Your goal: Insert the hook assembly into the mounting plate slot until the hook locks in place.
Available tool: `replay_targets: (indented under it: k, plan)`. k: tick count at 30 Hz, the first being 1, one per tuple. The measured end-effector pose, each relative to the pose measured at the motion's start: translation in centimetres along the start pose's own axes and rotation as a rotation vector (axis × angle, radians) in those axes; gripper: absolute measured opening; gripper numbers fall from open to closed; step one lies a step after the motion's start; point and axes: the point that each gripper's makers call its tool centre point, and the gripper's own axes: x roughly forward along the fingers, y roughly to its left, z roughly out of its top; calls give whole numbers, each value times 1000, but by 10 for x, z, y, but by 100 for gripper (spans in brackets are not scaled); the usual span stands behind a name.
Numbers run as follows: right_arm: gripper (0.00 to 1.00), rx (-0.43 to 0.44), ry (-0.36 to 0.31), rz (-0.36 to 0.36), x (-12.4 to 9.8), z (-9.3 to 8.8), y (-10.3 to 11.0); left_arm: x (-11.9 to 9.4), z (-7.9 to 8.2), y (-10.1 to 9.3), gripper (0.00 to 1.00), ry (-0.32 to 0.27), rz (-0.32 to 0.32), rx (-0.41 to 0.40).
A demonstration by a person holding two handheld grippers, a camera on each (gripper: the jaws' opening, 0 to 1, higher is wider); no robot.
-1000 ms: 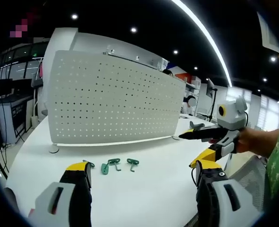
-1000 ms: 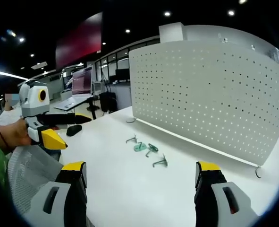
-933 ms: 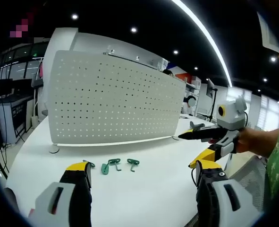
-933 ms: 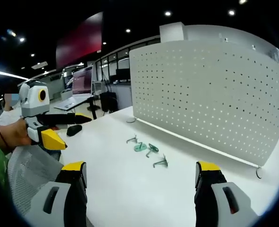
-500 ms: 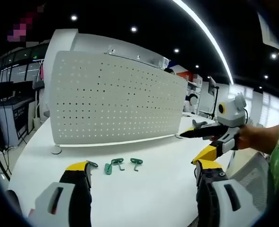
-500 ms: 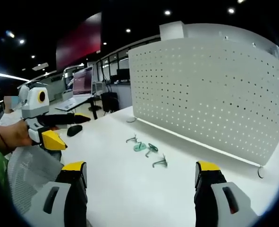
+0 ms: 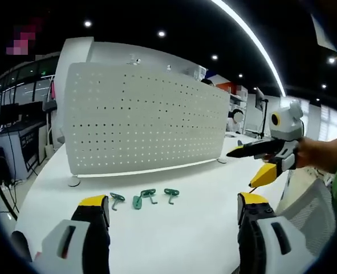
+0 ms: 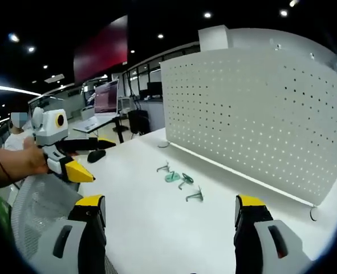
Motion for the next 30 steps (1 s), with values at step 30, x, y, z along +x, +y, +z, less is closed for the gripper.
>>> replay_targets:
  k: [30]
  plan:
    - [93, 53, -65, -109, 3, 10, -4, -1, 13, -9, 93, -56, -32, 0]
